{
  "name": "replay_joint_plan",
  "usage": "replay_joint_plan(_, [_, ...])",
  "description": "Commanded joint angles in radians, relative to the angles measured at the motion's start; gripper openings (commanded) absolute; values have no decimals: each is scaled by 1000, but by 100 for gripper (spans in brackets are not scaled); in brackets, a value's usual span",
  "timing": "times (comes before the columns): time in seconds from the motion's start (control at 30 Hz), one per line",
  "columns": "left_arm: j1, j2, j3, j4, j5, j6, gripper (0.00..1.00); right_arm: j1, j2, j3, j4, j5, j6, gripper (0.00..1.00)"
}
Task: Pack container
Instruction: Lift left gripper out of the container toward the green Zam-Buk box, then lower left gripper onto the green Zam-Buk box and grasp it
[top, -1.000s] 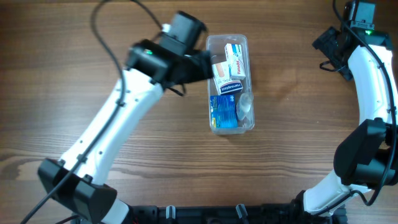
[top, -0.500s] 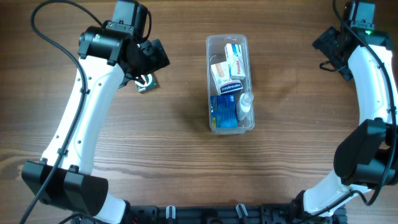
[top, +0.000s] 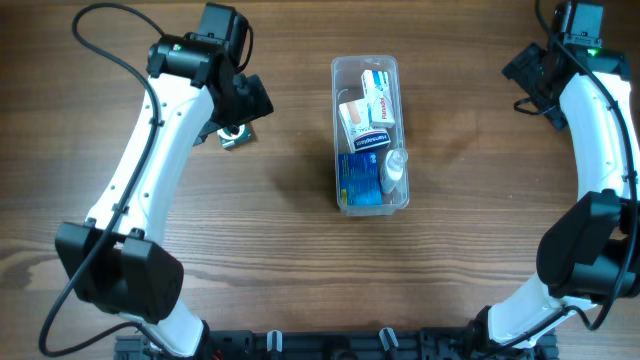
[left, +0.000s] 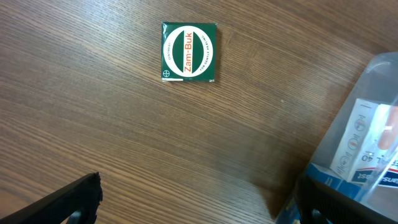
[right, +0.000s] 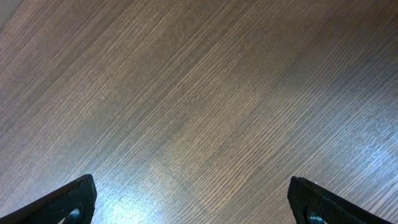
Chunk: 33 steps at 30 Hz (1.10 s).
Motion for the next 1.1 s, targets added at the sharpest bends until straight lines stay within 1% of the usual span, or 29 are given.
replay_joint_plan(0.0, [21,56,-30,26,-21,13,100,-2,17,1,1,17,15,100])
replay_joint_plan(0.17, [74,117,-34,74,-16,19,100,-2,17,1,1,17,15,100])
replay_joint_plan(0.2, [87,129,-34,95,-15,48,100,-2,17,1,1,17,15,100])
replay_joint_plan(0.27, [111,148,-34,138,30,145,100,-2,17,1,0,17,15,100])
replay_joint_plan(0.3, [119,159,-34,147,46,153,100,-2,17,1,1,17,15,100])
replay_joint_plan(0.43, [130,194,-34,184,62,150,100,-1,17,1,1,17,15,100])
replay_joint_plan(0.57, [129,245,-34,215,82,116,100,0,17,1,1,17,15,100])
replay_joint_plan(0.87, [130,372,-34,226,85,113,100,0,17,1,1,17,15,100])
replay_joint_plan(1.07, [130,389,-34,243,84,114,100,0,17,1,1,17,15,100])
